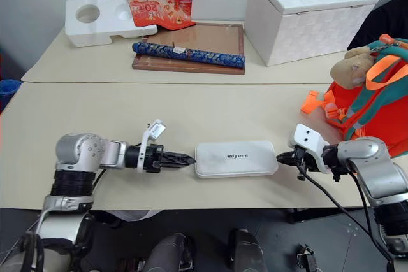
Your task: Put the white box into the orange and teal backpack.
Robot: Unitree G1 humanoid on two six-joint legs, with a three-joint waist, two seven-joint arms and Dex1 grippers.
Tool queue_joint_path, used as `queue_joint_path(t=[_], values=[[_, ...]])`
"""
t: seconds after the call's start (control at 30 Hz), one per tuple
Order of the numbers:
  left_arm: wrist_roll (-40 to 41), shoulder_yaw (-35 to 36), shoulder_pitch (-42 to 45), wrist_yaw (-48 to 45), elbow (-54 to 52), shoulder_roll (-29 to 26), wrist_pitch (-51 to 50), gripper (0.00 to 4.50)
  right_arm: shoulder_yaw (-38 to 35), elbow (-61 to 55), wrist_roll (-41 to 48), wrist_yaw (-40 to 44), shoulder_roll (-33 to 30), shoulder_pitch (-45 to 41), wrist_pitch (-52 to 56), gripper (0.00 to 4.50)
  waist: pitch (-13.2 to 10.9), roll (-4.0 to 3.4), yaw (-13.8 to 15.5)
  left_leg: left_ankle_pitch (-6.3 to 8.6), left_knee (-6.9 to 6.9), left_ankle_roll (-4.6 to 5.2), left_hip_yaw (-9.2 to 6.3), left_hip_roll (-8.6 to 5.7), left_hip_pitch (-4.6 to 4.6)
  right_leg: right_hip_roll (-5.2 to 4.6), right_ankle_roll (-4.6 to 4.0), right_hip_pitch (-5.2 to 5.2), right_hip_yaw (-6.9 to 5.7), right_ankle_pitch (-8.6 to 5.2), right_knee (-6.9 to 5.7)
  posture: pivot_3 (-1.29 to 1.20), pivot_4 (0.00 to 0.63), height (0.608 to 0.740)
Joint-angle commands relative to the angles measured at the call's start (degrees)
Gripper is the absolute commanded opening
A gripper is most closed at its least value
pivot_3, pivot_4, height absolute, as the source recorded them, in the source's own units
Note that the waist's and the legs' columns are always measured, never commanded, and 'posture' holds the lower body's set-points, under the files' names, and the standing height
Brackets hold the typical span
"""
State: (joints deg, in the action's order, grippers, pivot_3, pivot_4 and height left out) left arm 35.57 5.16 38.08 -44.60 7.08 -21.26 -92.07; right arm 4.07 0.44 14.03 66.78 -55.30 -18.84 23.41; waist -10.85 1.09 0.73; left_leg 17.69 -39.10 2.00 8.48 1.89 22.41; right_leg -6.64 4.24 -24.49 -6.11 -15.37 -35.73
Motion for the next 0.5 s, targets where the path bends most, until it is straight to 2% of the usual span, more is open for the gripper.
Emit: queue_joint_path(t=[0.03, 0.2, 0.33, 0.37, 0.47, 0.5], values=[[-0.33, -0.94, -0.03, 4.24, 0.69, 2.59, -0.42, 3.75, -0.97, -0.72, 0.3, -0.13, 0.83, 0.04, -0.78, 0.0, 0.0, 0.0, 0.15, 0.01, 0.0, -0.01, 0.0, -0.01, -0.04, -0.02, 0.0, 0.04, 0.01, 0.0, 0.0, 0.0, 0.15, 0.74], [-0.89, 3.26, 3.77, 7.51, 6.99, 7.99, 0.36, 3.75, -0.46, 0.3, -0.59, 0.4, 1.34, -0.04, -1.95, 0.0, 0.01, -0.01, 0.78, 0.0, 0.0, -0.03, -0.01, -0.06, -0.08, -0.04, 0.0, 0.07, 0.0, 0.0, -0.03, 0.0, 0.15, 0.74], [0.58, 4.8, 5.77, 8.15, 9.14, 9.61, -0.13, 3.75, -1.02, -0.07, 0.21, 0.28, 2.35, 0.47, -0.78, 0.0, 0.01, -0.01, 0.6, 0.0, 0.0, -0.03, -0.03, -0.09, -0.07, -0.13, 0.02, 0.06, 0.01, 0.02, -0.02, 0.0, 0.15, 0.74], [0.77, 5.83, 6.57, 8.59, 9.99, 10.28, -0.21, 3.35, -0.91, -0.24, 0.32, 0.54, 2.48, 0.54, -0.55, 0.0, 0.01, -0.01, 0.61, 0.01, 0.0, -0.05, -0.02, -0.08, -0.07, -0.12, 0.02, 0.05, 0.02, 0.01, -0.03, 0.0, 0.15, 0.74], [1.84, 7.03, 7.99, 8.84, 11.04, 11.47, -0.4, 2.61, 0.03, -0.83, -0.32, 0.71, 2.82, 1.12, -1.25, 0.0, 0.0, 0.0, 0.52, 0.02, 0.01, -0.08, -0.02, -0.03, -0.04, -0.07, 0.02, 0.02, 0.0, 0.01, -0.02, 0.0, 0.15, 0.74], [1.87, 7.22, 8.17, 8.98, 11.15, 11.75, -0.4, 2.23, 0.25, -0.98, -0.7, 0.55, 2.89, 1.29, -1.65, 0.0, 0.01, 0.0, 0.49, 0.02, 0.01, -0.08, -0.01, -0.02, -0.04, -0.05, 0.02, 0.02, -0.01, 0.01, -0.01, 0.0, 0.15, 0.74]])
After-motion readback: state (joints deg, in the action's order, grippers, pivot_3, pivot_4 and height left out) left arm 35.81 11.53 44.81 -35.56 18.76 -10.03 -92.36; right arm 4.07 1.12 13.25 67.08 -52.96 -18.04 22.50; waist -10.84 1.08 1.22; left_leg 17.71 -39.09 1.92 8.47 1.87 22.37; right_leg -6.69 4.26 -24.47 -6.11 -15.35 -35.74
